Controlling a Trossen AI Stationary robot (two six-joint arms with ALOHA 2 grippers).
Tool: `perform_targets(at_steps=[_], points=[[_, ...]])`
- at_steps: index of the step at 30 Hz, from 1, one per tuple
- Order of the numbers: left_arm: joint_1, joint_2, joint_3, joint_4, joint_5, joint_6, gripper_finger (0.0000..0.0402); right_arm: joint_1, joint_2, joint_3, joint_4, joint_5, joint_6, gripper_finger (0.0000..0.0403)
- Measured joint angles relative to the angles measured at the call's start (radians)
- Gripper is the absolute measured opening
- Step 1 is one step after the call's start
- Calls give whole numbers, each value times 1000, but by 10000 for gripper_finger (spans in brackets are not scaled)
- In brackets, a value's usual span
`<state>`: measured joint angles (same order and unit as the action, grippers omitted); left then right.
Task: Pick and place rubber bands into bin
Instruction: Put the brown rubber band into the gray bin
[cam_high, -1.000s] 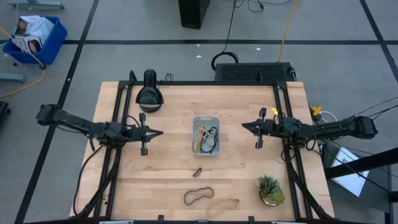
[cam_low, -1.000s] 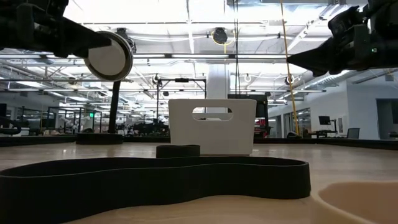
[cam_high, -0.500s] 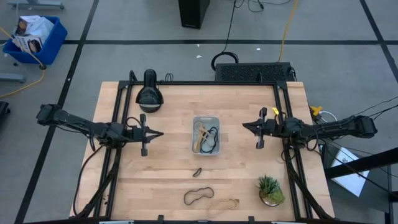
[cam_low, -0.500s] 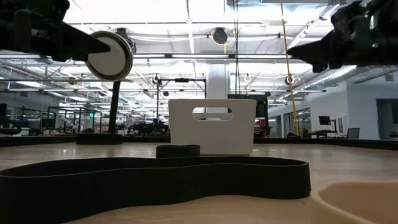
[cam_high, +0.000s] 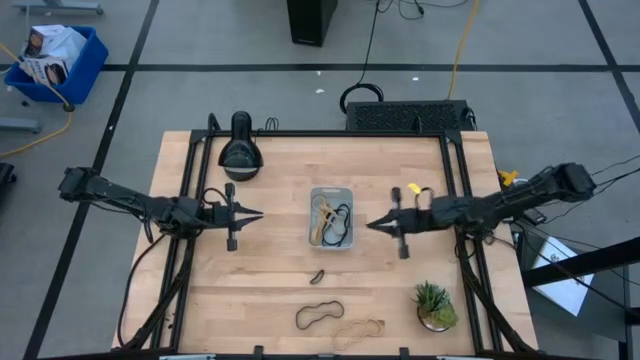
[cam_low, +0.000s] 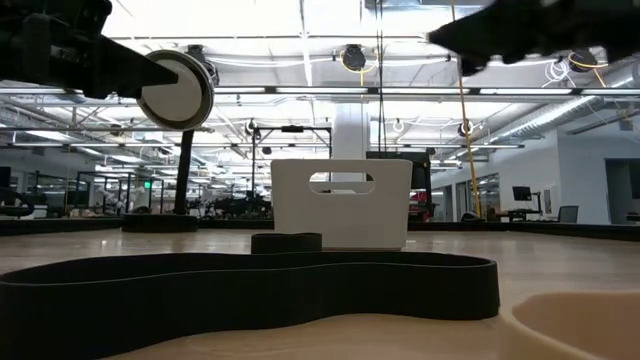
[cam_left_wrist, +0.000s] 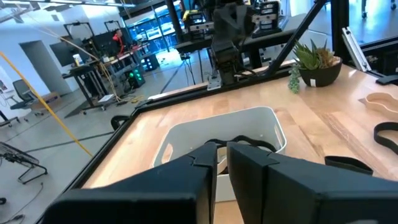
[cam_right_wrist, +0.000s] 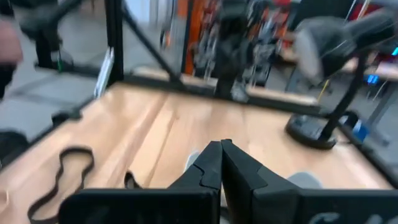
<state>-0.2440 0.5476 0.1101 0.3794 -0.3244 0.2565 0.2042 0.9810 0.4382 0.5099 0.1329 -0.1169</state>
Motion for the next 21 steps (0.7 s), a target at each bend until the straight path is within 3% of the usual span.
perform_targets(at_steps=[6,9,11,16,21], points=[[0,0,0,0,0,-1,46,8,286,230,-105,-7,1,0],[0,0,0,-2,0,-7,46,15,390,311,-111,-63,0,0],[0,0,0,-3,0,-8,47,30,438,367,-129,-106,0,0],[0,0,0,-12,0,-11,47,94,544,472,-241,-108,-2,0],[0,0,0,-17,0,-42,47,158,630,512,-244,-110,13,6]])
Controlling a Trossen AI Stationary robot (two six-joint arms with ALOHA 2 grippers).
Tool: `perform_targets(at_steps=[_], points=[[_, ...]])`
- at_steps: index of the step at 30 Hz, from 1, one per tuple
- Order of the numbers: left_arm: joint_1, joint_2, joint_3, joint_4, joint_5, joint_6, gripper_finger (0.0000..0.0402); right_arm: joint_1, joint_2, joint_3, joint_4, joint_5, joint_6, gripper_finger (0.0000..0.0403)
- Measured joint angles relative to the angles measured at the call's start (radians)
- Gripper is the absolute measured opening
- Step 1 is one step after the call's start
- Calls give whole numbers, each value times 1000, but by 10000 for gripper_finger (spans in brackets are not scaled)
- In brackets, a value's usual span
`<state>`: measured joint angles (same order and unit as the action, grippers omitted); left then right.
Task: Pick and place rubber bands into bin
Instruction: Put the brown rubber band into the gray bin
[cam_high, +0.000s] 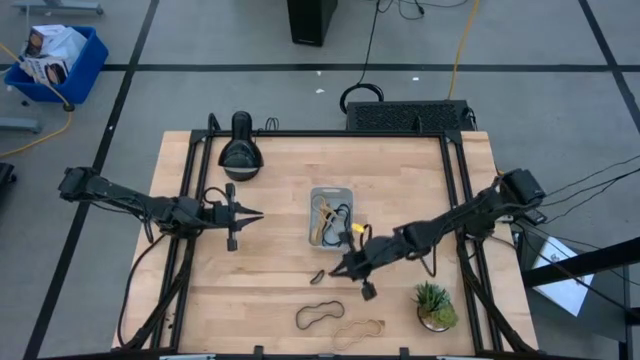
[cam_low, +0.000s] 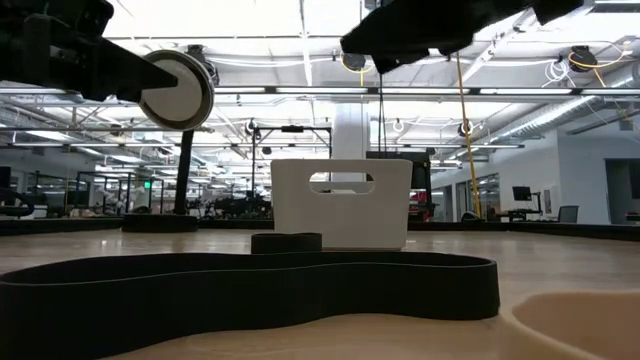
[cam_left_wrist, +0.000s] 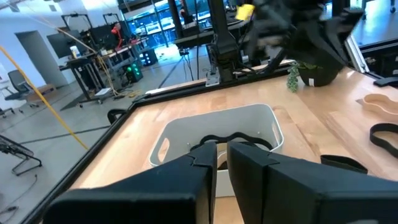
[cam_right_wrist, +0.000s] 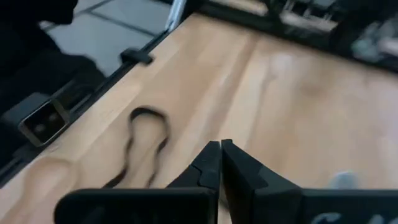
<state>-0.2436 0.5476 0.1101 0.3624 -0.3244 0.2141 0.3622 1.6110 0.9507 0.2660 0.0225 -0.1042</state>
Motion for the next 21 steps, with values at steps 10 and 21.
perform_targets(at_steps=[10,21], points=[[0,0,0,-40,0,-34,47,111,137,1,50,-41,193,98],[0,0,0,-52,0,-48,47,130,290,0,124,-18,200,157]])
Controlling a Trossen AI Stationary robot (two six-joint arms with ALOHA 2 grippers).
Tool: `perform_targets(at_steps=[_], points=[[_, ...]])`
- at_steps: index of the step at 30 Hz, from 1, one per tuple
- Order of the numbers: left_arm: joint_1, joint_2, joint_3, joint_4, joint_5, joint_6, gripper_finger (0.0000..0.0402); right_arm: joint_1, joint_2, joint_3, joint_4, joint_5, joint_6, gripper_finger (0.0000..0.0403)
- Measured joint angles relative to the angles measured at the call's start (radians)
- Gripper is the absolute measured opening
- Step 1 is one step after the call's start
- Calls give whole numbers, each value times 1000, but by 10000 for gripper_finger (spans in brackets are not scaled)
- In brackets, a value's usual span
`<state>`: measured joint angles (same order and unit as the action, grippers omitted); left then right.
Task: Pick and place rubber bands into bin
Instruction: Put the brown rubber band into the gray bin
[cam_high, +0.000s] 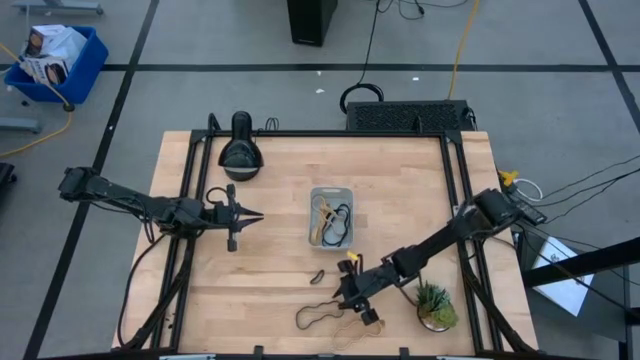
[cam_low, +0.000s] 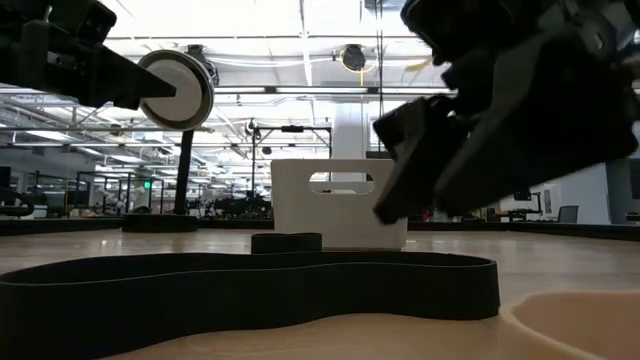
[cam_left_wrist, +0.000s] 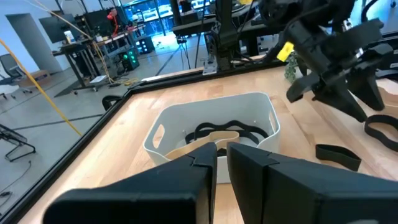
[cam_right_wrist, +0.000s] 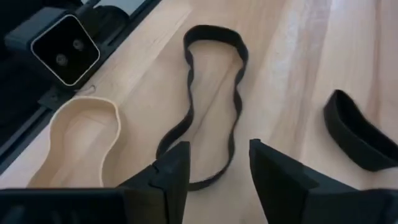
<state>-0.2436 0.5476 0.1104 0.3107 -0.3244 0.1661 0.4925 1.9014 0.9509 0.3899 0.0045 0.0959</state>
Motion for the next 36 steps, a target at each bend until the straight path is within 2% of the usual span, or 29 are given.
perform_targets(at_steps=[11,15,20,27,32,36], points=[[0,0,0,-22,0,-12,47,0,20,0,45,-3,-3,155],[0,0,0,-25,0,-15,47,17,-59,0,-31,-31,20,157],[0,0,0,-28,0,-15,47,106,-166,0,-159,-56,101,157],[0,0,0,-31,0,-15,47,227,-178,0,-266,78,237,153],[0,0,0,-31,0,-24,47,248,-126,0,-263,205,221,151],[0,0,0,-31,0,-36,47,242,-80,0,-274,199,216,151]])
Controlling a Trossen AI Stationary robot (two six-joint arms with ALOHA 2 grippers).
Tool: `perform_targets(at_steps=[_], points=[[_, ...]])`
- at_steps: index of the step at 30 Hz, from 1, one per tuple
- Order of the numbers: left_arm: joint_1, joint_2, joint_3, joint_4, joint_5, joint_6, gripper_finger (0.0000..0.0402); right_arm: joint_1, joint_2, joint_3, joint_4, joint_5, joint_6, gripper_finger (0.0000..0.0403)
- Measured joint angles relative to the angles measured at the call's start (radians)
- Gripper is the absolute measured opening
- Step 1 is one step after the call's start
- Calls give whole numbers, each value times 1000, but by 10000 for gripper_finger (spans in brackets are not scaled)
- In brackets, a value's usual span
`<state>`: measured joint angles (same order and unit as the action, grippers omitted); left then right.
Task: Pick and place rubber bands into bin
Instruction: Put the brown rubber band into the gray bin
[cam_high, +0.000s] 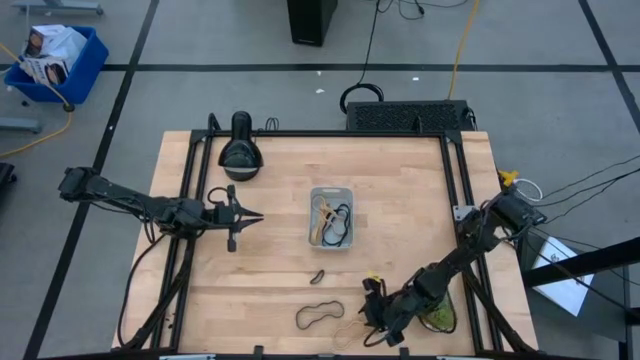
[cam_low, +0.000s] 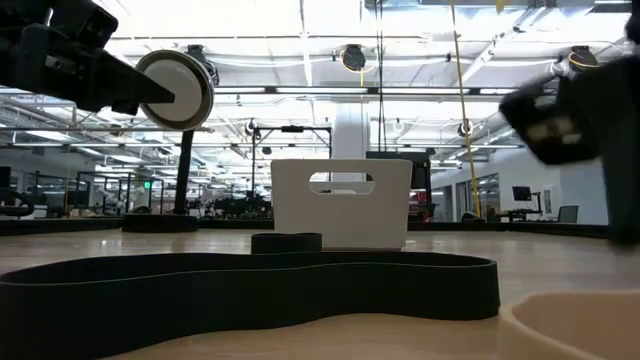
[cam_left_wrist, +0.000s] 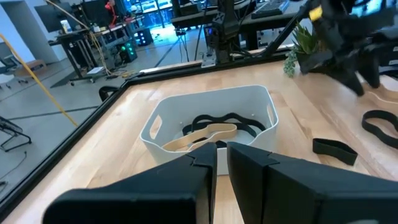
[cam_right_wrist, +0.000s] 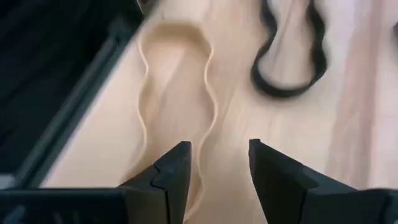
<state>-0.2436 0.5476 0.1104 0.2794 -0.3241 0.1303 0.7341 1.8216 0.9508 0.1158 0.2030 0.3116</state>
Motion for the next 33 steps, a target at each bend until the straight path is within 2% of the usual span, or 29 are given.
perform_targets(at_steps=[7,12,15,19,22,26,33], points=[[0,0,0,-22,0,-1,47,-1,74,4,11,-71,-22,150],[0,0,0,-23,0,-1,47,-2,85,5,11,-63,-37,142],[0,0,0,-23,0,-3,47,-13,85,4,6,-64,-34,107],[0,0,0,-23,0,-5,47,-32,85,3,4,-70,-32,21],[0,0,0,-23,0,-5,47,-44,80,1,27,-77,-63,10],[0,0,0,-23,0,-5,47,-70,24,-4,9,-83,-136,3],[0,0,0,-23,0,-2,47,-128,-228,-2,-60,5,-269,2]])
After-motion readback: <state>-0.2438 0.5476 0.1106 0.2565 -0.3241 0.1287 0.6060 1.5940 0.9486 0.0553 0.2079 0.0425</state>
